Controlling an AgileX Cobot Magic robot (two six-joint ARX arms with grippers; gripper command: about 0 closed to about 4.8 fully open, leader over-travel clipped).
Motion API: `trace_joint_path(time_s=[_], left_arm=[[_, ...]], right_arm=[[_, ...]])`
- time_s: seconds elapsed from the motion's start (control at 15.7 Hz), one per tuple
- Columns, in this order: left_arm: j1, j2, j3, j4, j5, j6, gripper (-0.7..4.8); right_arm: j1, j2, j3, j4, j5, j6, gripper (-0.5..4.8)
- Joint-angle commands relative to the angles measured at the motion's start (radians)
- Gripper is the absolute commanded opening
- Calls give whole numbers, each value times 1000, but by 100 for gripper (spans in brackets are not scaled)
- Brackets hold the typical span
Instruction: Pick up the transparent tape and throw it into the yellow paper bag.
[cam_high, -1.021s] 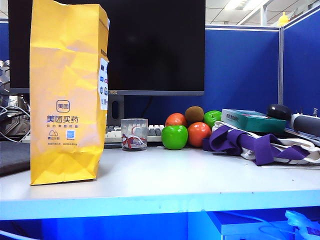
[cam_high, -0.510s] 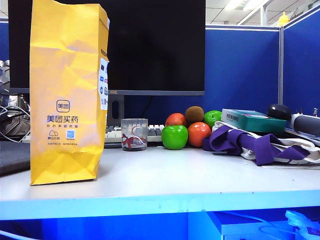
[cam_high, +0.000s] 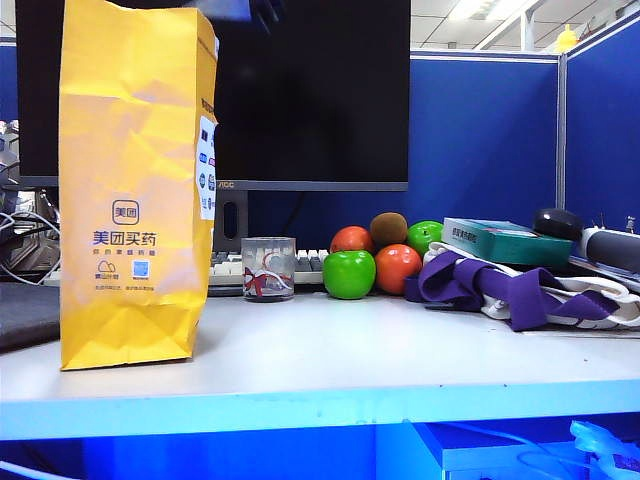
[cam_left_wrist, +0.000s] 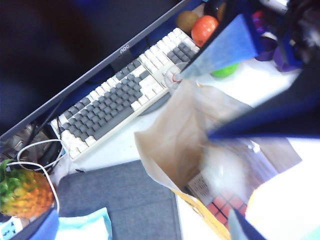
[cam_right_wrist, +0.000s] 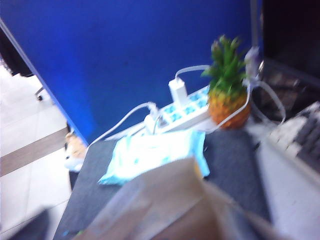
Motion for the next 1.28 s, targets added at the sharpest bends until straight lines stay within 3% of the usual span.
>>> trace_joint_path(time_s=[0.06, 0.26, 0.45, 0.64, 0.77, 0.89, 1.02, 1.28], left_arm=[[0, -3, 1, 29, 2, 1, 467], [0, -61, 1, 22, -102, 11, 466], [0, -253, 1, 50, -75, -49, 467], [0, -425, -21, 60, -48, -66, 467], [-1, -591, -126, 89, 4, -90, 472], [0, -765, -274, 144, -34, -117, 479], [-1, -916, -447, 217, -89, -137, 479], [-1, -958, -704, 301, -85, -170, 479]], right_arm=[[-13, -17, 5, 30, 46, 0, 479], [-103, -128, 5, 43, 129, -9, 479], [-245, -343, 1, 26, 78, -32, 479], [-262, -508, -15, -43, 85, -162, 479], [-259, -632, -94, -140, 89, -292, 479], [-259, -759, -262, -129, 155, -347, 479], [-259, -940, -531, -58, 384, -379, 479], [-259, -1281, -1173, 346, 518, -201, 479]])
